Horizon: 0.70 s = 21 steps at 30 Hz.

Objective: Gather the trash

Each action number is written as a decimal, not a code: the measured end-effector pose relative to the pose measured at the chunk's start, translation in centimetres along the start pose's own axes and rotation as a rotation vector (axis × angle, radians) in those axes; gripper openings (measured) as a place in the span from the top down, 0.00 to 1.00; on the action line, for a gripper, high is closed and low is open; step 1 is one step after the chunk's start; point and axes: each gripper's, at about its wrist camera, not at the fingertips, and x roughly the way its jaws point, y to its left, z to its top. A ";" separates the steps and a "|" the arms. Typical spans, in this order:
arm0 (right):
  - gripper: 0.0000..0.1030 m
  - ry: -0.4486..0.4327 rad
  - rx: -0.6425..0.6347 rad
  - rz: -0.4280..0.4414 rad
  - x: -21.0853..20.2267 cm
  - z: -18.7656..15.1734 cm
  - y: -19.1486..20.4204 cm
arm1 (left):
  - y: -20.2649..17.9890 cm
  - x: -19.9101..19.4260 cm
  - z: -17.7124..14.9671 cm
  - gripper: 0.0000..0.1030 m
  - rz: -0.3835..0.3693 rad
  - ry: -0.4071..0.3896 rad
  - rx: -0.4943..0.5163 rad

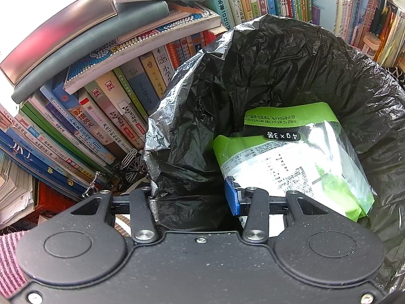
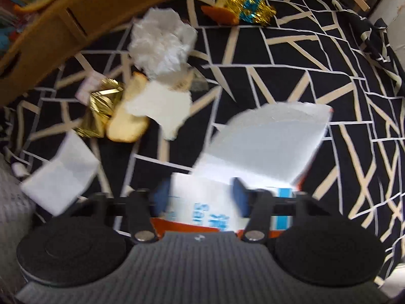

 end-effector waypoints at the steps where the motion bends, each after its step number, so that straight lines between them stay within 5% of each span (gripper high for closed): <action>1: 0.67 0.002 0.023 0.007 0.0 0.0 0.0 | 0.1 0.0 0.0 0.60 -0.001 0.001 -0.002; 3: 0.67 -0.007 0.031 0.008 -0.1 -0.1 0.1 | 0.1 0.0 0.0 0.60 -0.001 0.002 -0.003; 4: 0.82 -0.013 0.040 0.016 -0.2 -0.1 -0.1 | 0.1 0.0 0.0 0.60 -0.001 0.001 -0.002; 6: 0.97 -0.013 0.091 -0.017 -0.5 0.2 -0.9 | 0.1 0.0 0.0 0.60 0.000 0.001 -0.002; 13: 0.96 -0.010 0.177 -0.094 -1.1 0.7 -3.9 | 0.1 0.0 0.1 0.60 -0.001 0.001 -0.002; 14: 0.94 -0.015 0.157 -0.080 -1.3 0.9 -3.8 | 0.1 0.0 0.1 0.60 -0.001 0.001 -0.001; 16: 0.53 0.000 0.054 -0.054 -1.1 1.3 -3.2 | 0.1 0.0 0.1 0.60 0.000 0.002 -0.003; 18: 0.26 0.007 -0.093 -0.041 -0.9 1.4 -2.4 | 0.0 0.0 0.1 0.60 0.001 0.002 -0.001; 21: 0.19 0.048 -0.246 -0.094 -0.1 1.1 -1.9 | -0.1 0.0 0.1 0.60 0.004 0.003 -0.001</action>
